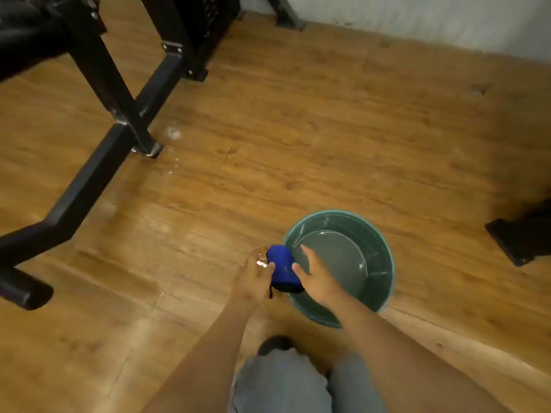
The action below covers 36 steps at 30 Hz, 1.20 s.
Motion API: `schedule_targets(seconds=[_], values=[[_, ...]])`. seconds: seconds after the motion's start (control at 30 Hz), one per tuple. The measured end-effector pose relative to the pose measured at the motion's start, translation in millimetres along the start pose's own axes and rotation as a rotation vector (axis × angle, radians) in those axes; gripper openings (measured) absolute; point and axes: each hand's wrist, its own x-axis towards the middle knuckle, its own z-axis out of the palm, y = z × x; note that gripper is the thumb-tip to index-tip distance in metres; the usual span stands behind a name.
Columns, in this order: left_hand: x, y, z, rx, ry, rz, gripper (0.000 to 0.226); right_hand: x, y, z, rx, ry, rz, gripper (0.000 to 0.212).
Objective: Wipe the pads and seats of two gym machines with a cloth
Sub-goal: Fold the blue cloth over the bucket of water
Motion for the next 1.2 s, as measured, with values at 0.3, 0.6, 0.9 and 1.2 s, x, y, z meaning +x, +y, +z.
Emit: schedule_targets(seconds=[0.3,0.6,0.9,1.2], values=[[44.3,-22.2,16.6,-0.723,-0.257,-0.269,0.042,54.1,21.7,22.9,0.567,-0.070,0.288,0.053],[-15.2,37.1,-29.6,-0.755,-0.181,-0.176,0.039,-9.1,-27.1,-20.7,0.950,0.066,0.269,0.020],[-196.4,173.6,-131.7,-0.913,-0.298,0.047,0.041,-175.2,-164.4,-108.9,1.137,-0.055,0.030,0.020],[-366.8,275.4,-202.3,-1.025,-0.266,0.200,0.040,-347.7,-293.6,-168.8,1.035,-0.397,-0.171,0.043]])
